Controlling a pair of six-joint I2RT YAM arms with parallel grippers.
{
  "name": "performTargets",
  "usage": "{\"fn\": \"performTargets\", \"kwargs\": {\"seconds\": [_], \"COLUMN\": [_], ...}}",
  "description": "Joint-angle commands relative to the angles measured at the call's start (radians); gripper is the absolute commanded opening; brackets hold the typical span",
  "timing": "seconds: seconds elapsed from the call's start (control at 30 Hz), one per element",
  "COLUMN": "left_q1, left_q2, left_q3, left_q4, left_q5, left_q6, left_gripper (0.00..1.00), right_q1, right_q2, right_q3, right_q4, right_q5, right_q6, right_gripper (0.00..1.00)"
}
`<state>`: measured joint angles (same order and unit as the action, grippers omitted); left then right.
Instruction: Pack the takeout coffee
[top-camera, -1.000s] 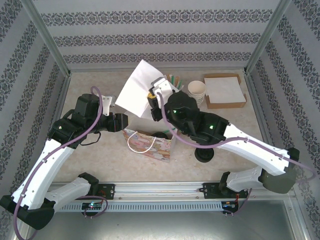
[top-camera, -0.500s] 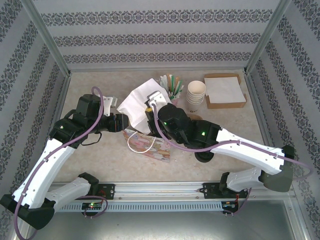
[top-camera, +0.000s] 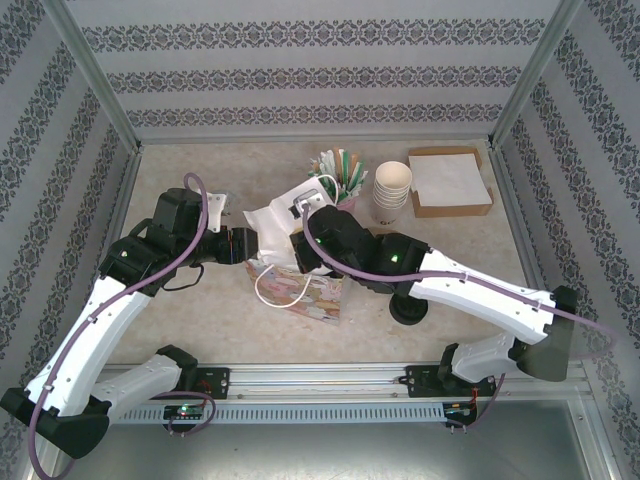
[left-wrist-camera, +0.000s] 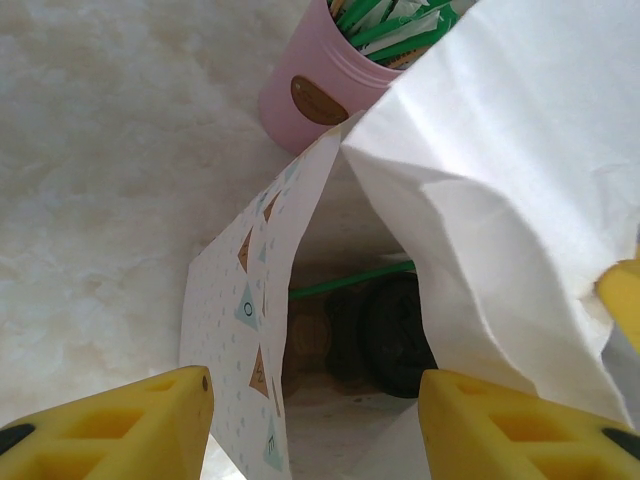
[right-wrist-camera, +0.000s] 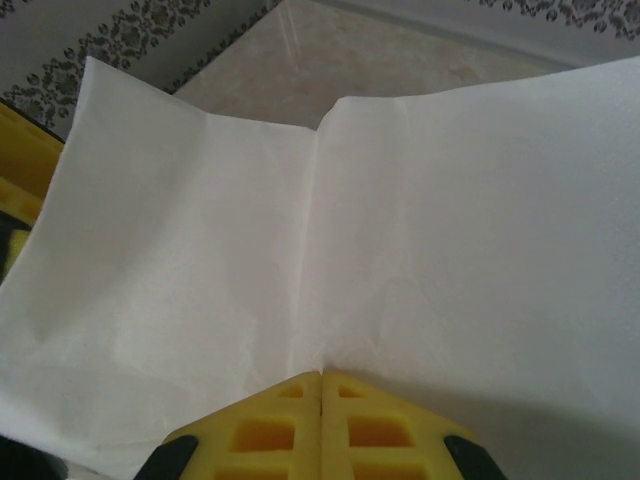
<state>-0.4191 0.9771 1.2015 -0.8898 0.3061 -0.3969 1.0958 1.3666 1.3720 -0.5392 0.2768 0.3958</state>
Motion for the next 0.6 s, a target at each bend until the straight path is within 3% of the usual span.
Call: {"fn": "performTargets", "kwargs": {"seconds": [0.0, 0.3, 0.57], "left_q1": [-0.013, -0.012, -0.013], "left_q2": [-0.002, -0.002, -0.002], "left_q3": [-0.008, -0.006, -0.003], "left_q4": [0.017, 0.012, 0.009], "left_q5": [-0.007, -0.012, -0.017], "left_q6": [-0.003, -0.001, 0.000], "left_gripper": [0.57, 0.57, 0.57], "right_q1": [-0.013, -0.031, -0.037], "right_q2": [0.016, 0.087, 0.131], "right_q3": [0.005, 0.038, 0.070], "right_q4": [-0.052, -0.154, -0.154], "right_q5": [-0.053, -0.061, -0.144], "right_q6": [0.036, -0.008, -0.028], "right_gripper": [0.00, 0.00, 0.00]}}
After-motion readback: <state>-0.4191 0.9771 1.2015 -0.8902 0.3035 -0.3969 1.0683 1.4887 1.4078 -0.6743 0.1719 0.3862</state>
